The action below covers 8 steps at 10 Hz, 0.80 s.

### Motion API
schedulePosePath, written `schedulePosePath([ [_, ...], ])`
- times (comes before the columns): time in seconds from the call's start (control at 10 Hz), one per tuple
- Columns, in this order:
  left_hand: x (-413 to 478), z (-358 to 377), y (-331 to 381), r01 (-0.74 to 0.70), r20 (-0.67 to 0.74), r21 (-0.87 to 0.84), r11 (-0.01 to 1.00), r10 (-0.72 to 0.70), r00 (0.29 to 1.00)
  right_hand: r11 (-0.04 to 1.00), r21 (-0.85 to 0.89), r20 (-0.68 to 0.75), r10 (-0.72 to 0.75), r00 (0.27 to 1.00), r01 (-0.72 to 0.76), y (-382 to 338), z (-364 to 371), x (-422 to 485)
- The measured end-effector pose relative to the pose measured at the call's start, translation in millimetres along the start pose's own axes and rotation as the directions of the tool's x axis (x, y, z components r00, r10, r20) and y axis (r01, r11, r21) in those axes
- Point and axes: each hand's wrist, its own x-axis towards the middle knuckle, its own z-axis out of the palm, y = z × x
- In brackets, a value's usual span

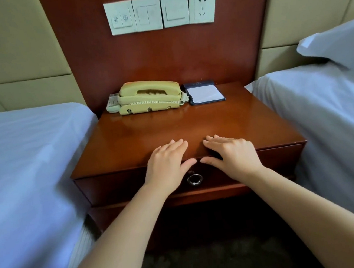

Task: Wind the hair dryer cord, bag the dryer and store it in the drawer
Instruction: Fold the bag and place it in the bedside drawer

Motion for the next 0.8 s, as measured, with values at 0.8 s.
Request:
schedulePosePath([
  [0.8, 142.1, -87.4, -75.4, 0.097, 0.578, -0.01, 0.995, -0.073, 0.813, 0.966, 0.031, 0.637, 0.179, 0.749, -0.257, 62.7, -43.2, 166.1],
])
